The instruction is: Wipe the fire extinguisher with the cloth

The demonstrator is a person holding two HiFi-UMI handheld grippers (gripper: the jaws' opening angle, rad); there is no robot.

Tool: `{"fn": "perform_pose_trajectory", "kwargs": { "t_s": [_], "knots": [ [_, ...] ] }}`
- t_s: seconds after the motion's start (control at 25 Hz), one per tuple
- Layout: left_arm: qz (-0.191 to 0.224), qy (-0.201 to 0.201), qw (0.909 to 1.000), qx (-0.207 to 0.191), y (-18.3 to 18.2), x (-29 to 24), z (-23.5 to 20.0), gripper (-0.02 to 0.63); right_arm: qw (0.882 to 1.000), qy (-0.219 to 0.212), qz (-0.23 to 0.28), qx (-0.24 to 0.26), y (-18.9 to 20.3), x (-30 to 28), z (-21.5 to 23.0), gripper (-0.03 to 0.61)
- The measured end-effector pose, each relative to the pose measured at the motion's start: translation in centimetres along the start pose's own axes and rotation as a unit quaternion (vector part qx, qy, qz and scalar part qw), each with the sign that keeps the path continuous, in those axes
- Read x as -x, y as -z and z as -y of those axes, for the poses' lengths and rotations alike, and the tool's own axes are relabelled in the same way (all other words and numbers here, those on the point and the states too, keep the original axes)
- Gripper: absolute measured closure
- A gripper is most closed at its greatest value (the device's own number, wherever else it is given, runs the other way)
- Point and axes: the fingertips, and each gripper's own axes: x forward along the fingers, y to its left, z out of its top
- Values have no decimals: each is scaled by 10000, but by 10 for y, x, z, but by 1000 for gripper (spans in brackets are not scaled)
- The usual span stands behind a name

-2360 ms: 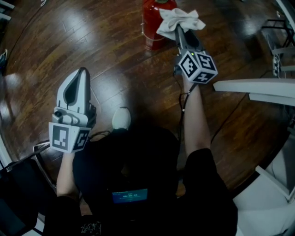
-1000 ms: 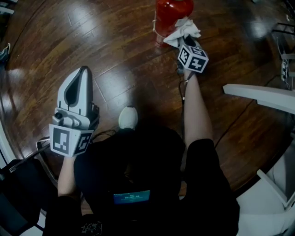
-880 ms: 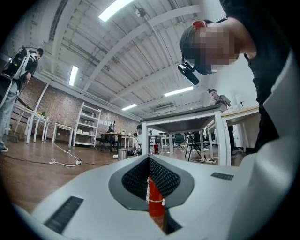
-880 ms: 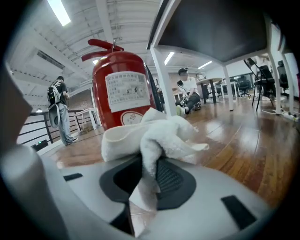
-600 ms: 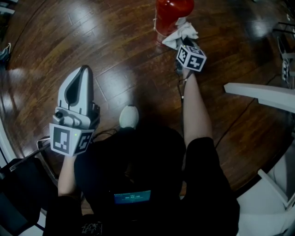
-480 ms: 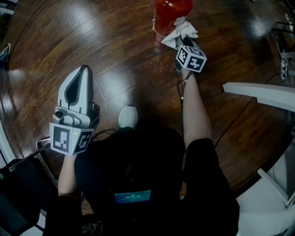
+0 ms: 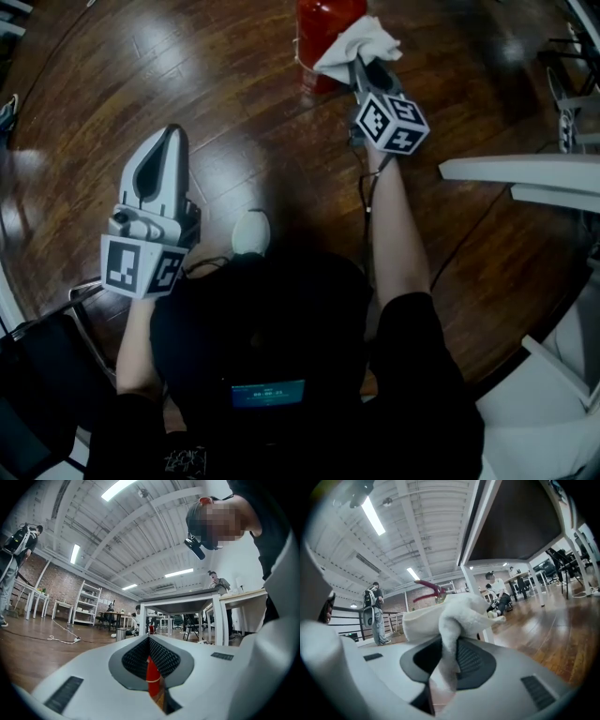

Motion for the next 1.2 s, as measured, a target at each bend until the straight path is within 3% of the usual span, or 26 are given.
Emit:
{"fn": "perform_pose_trajectory", "kwargs": {
  "t_s": [0.36,0.56,0.64,0.8,0.92,1.0,1.2],
  "knots": [
    [174,-79,9997,152,-5,-8,-1,611,9964,-442,671,258,-60,75,-61,483],
    [100,130,9994,-312,-22,-22,-3,611,9951,-469,638,600,-74,108,-80,483],
    [59,177,9993,-323,-36,-22,-4,611,9941,-493,612,748,-87,127,-91,483],
    [-63,229,9997,-75,-85,-7,4,612,9953,-487,423,729,-110,193,-107,483],
    [-397,206,9989,165,-134,20,15,612,9980,-338,-78,529,-142,261,-128,483],
    [-613,141,9977,251,-171,34,25,612,9981,-136,-324,506,-180,304,-143,483],
    [-842,108,9961,221,-283,42,61,612,9993,244,-288,40,-314,369,-185,483]
  ]
}}
